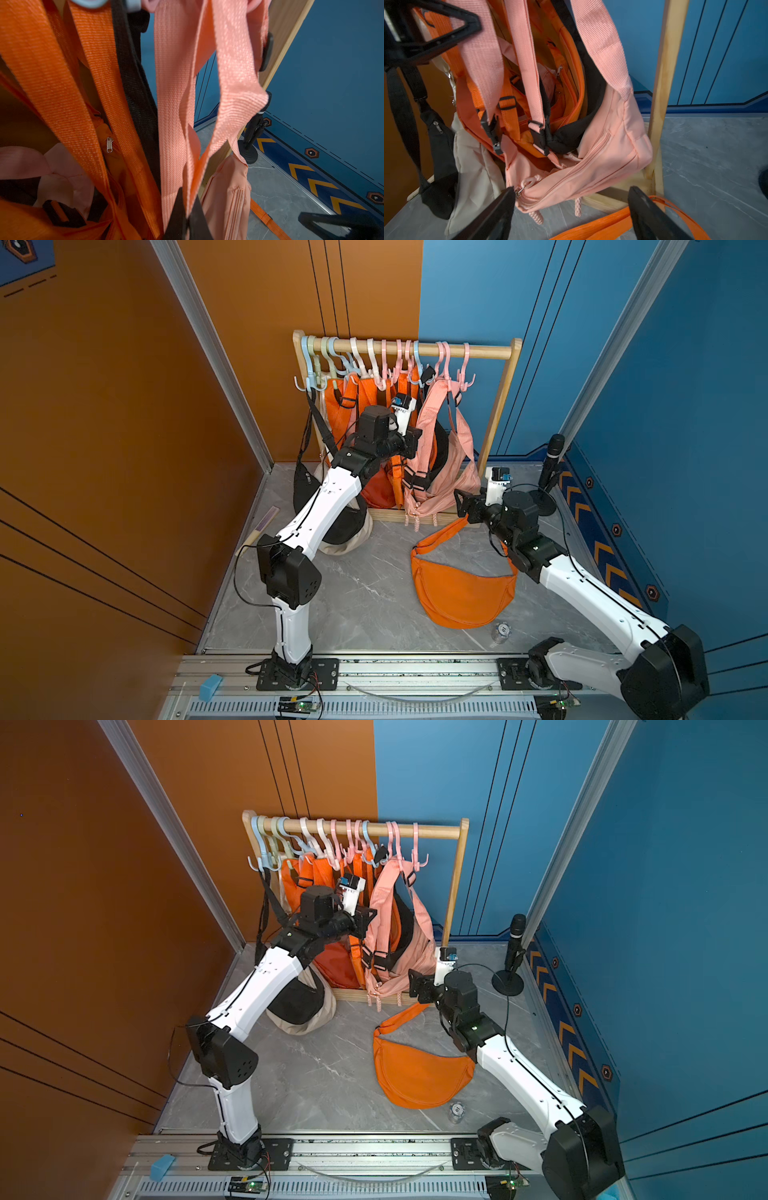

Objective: Take the bag off the hook
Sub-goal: Pick up the bag from the hook.

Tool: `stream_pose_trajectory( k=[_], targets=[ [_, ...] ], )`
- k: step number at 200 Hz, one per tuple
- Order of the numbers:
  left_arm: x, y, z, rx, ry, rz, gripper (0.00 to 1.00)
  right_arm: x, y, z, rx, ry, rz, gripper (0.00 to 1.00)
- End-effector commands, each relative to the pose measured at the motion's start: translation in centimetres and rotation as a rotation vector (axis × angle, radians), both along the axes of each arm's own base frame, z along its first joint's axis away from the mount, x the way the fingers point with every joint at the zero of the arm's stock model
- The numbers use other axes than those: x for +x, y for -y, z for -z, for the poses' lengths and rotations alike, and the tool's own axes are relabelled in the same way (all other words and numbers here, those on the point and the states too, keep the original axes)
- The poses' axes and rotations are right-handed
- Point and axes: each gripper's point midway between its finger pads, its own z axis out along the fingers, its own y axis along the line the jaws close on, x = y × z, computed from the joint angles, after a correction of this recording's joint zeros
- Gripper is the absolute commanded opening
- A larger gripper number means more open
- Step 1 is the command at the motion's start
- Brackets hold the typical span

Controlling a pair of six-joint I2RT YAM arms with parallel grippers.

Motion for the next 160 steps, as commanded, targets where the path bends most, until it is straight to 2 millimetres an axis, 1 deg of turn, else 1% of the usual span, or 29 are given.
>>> stream_pose_trajectory(
  k=[1,23,26,28,39,79,103,109,122,130,160],
  targets=[
    [-1.2,-0.8,-2.6,-0.009,0.056,-0.003,0.0,2.3,0.3,-2.8,-0.005,0.073,-0.009,0.88],
    [-1.4,-1.1,-2.6,0.001,0.051,-0.008,0.0,4.5,0.5,-4.3,-0.021,0.089,-0.018,0.88],
    [-1.5,-1.1,-2.6,0.002,0.05,-0.008,0.0,4.7,0.5,-4.7,-0.026,0.097,-0.023,0.88],
    [-1.5,-1.1,-2.6,0.002,0.05,-0.007,0.0,4.9,0.5,-4.6,-0.031,0.094,-0.025,0.88],
    [-1.6,-1.2,-2.6,0.003,0.048,-0.007,0.0,5.9,0.3,-5.6,-0.048,0.106,-0.035,0.89],
    [-2.0,-1.3,-2.6,0.015,0.051,0.005,0.0,9.1,-0.3,-7.8,-0.108,0.123,-0.056,0.9],
    [-2.1,-1.4,-2.4,0.024,0.053,0.005,0.0,10.8,-0.8,-8.5,-0.121,0.121,-0.063,0.9],
    [-2.1,-1.5,-2.4,0.026,0.055,0.006,0.0,11.3,-0.9,-8.2,-0.122,0.112,-0.068,0.9],
    [-2.1,-1.5,-2.3,0.029,0.054,0.007,0.0,12.2,-1.3,-8.6,-0.106,0.112,-0.082,0.9],
    [-2.0,-1.4,-2.2,0.032,0.055,0.009,0.0,12.8,-1.6,-8.6,-0.102,0.106,-0.092,0.9],
    [-2.0,-1.3,-2.0,0.038,0.058,0.015,0.0,14.5,-2.4,-9.4,-0.095,0.113,-0.105,0.89]
  ],
)
